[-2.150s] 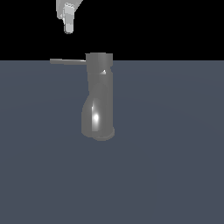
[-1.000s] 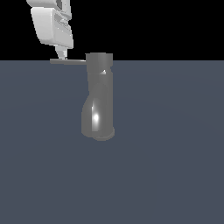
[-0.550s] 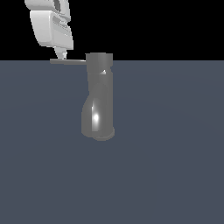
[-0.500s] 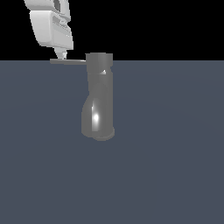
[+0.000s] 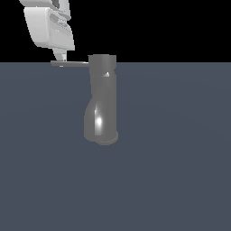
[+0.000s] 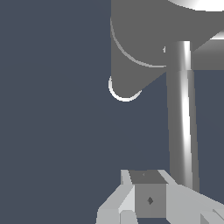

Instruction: Turn on the faucet by rotating a designated handle.

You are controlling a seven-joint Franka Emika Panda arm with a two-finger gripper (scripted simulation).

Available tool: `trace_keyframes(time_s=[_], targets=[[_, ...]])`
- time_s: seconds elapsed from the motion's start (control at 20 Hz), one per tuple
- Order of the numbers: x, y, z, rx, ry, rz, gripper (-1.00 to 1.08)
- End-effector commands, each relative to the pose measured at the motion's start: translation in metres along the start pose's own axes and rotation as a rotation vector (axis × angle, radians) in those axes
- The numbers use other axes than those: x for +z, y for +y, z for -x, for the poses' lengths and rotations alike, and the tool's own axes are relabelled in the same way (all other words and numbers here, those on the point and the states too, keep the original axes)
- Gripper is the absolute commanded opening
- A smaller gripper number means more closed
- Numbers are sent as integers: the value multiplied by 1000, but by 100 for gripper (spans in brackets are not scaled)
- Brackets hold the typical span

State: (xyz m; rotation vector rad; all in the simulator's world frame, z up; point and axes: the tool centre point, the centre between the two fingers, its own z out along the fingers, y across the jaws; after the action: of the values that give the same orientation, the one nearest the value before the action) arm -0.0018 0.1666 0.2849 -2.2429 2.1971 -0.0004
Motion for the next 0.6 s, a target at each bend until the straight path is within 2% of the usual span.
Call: trace_keyframes(time_s=[0.0,0.55], targets=[[0,7,-1,0,1,2,-100],[0,36,-3,0,1,2,-100]])
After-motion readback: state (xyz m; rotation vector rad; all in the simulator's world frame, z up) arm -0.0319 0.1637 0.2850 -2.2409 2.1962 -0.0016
